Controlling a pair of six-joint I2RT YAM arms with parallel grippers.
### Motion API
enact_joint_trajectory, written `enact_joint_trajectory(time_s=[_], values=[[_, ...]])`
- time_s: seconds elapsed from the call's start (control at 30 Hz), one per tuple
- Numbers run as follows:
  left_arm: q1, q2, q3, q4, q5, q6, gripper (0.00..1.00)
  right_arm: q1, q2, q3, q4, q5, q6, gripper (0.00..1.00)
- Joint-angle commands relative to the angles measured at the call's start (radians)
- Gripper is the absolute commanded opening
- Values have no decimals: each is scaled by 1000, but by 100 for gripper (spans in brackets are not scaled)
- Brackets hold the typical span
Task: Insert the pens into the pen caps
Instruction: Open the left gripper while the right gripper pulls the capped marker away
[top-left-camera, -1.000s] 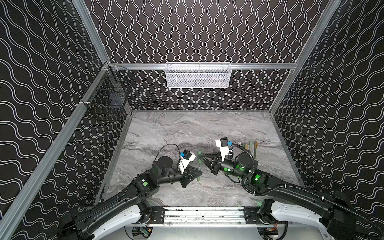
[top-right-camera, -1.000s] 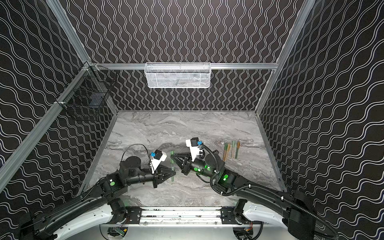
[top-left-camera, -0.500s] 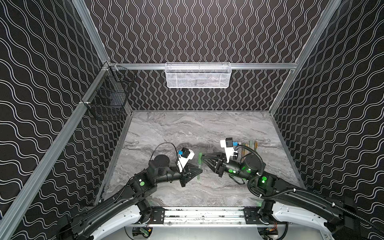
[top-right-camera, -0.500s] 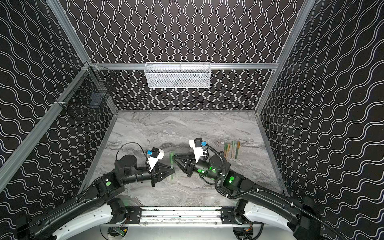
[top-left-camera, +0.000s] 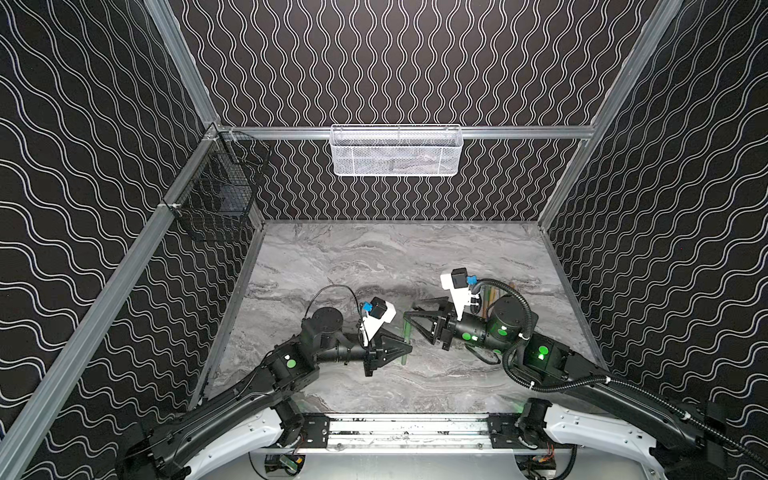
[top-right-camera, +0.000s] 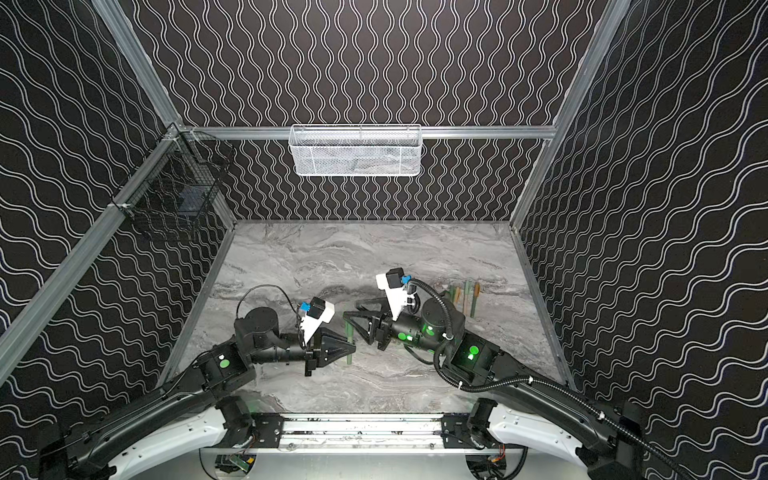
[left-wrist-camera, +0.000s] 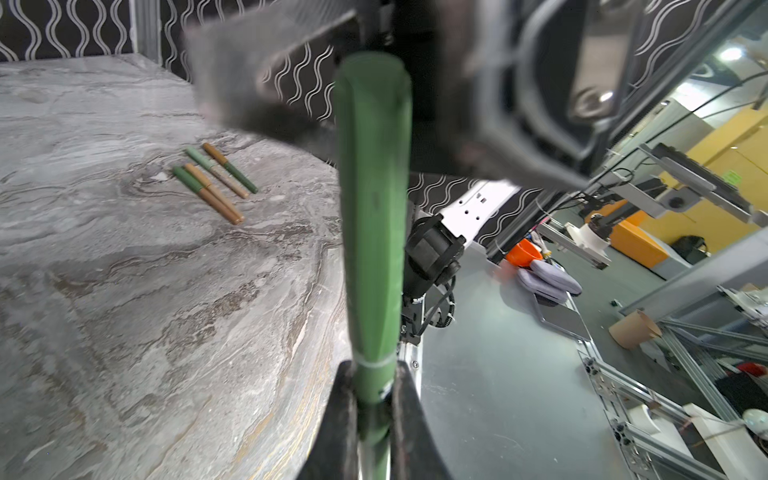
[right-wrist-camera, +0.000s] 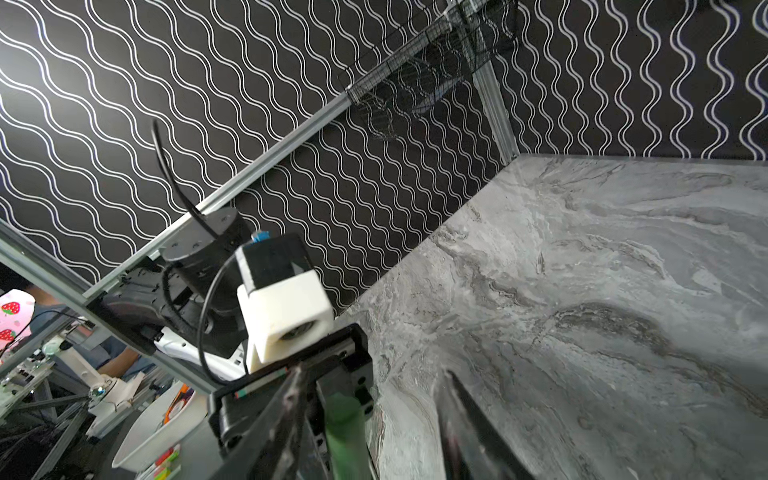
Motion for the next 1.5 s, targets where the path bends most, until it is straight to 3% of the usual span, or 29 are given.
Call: enact_joint_trajectory(time_s=[0.0,0.2,0.43,0.6,0.83,1.17,1.47], values=[[3,8,-4,58,33,3,0,-1,15,22,-33,-44,-19,44],[3,9,1,52,23,7,0,-1,48,31,-42,-81,-14,17],[2,-9,14,37,-69,31,0,0,87,29,-92,-57,73,0],[2,-20,27,92,-114,48,0,20,74,-70,21,-42,171,0],[2,-66,17,214,-176,86,0,102,74,-127,47,43,215,0],[4,-9,101,201,-153,146,0,218,105,-138,4,132,236,0],[3,6,111,227,-128,140,0,220,64,-129,-31,190,250,0]])
